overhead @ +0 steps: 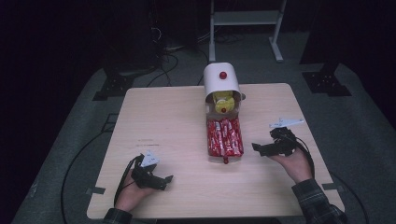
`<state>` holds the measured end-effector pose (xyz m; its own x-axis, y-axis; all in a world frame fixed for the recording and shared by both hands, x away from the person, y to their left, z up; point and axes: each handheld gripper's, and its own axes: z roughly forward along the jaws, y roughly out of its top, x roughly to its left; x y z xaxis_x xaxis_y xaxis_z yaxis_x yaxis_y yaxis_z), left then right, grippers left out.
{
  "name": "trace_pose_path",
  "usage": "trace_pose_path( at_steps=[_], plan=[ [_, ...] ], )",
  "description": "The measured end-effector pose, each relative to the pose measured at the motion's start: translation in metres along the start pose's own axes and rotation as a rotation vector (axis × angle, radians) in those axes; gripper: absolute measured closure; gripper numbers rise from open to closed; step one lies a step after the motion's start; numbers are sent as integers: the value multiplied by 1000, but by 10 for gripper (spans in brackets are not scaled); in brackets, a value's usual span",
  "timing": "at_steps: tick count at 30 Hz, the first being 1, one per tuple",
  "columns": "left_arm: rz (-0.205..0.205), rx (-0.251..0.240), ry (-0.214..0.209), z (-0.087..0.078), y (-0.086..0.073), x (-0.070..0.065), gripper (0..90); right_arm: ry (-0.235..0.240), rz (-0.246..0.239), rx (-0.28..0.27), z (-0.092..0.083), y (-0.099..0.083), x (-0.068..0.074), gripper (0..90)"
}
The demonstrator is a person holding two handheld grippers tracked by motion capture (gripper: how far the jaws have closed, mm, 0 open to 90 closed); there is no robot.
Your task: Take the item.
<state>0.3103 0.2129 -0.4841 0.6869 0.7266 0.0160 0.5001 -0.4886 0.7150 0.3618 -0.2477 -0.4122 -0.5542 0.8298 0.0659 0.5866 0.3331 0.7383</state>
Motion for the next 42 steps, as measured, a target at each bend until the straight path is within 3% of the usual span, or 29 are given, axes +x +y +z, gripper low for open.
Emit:
trace_pose_path(
  at_steps=[10, 30, 42],
  plan=[
    [1, 1, 0, 0, 0, 0, 0, -2, -4, 1, 3, 8, 4, 77],
    [0, 0, 0, 0, 0, 0, 0, 40, -24, -27, 15, 33, 22, 83],
    [-3, 1, 6, -1, -1, -2, 0, 78, -25, -50, 24, 37, 28, 164]
  ],
)
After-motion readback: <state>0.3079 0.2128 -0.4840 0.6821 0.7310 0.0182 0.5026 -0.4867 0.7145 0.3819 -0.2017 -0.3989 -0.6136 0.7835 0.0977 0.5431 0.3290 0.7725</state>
